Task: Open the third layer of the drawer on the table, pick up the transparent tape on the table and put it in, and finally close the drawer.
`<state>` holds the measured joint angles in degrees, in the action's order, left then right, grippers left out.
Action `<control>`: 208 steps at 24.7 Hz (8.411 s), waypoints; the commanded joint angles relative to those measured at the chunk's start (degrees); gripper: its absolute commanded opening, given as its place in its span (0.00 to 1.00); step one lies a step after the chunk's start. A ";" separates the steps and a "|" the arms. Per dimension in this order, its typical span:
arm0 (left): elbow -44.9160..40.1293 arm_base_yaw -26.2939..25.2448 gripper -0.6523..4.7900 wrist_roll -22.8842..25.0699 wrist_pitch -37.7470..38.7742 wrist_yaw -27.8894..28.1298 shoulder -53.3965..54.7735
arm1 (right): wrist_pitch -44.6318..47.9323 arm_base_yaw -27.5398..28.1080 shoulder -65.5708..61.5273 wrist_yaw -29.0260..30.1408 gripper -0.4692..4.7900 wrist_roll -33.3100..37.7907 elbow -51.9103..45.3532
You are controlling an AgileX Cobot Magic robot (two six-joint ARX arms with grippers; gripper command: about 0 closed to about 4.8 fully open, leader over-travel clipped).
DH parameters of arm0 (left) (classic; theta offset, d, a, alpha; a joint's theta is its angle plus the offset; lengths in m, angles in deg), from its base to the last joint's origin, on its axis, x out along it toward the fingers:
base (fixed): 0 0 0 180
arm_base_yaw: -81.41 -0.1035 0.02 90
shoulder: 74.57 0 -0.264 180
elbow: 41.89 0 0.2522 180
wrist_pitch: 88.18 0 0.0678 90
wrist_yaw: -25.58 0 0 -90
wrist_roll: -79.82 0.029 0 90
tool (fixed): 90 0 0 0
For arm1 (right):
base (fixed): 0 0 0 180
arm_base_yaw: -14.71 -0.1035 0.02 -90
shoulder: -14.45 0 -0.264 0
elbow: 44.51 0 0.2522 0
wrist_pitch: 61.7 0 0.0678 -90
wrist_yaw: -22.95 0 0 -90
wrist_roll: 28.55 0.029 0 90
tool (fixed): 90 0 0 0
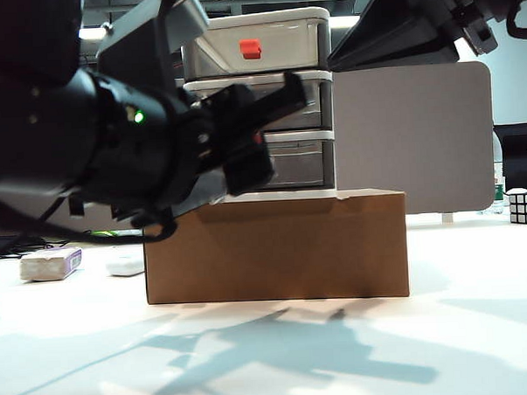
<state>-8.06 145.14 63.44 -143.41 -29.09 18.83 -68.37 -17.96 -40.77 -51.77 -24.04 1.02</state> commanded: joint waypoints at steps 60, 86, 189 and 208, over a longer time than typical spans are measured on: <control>10.12 0.22 0.44 8.92 2.47 13.31 6.29 | 3.43 -0.74 -14.93 -1.66 0.08 -6.73 19.58; 10.49 0.31 0.11 8.96 2.51 12.68 6.34 | -1.81 -0.74 -16.11 -6.56 0.08 -6.75 19.54; 9.11 -1.40 0.33 8.37 8.92 7.48 2.71 | -11.15 -1.49 -14.82 2.75 0.08 -12.07 19.67; 10.58 -1.75 0.21 8.41 10.56 7.43 2.73 | -11.32 -1.49 -14.84 2.86 0.08 -12.07 19.65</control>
<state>2.33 143.50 72.10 -132.92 -21.60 21.65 -80.48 -19.38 -55.85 -49.19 -35.93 20.43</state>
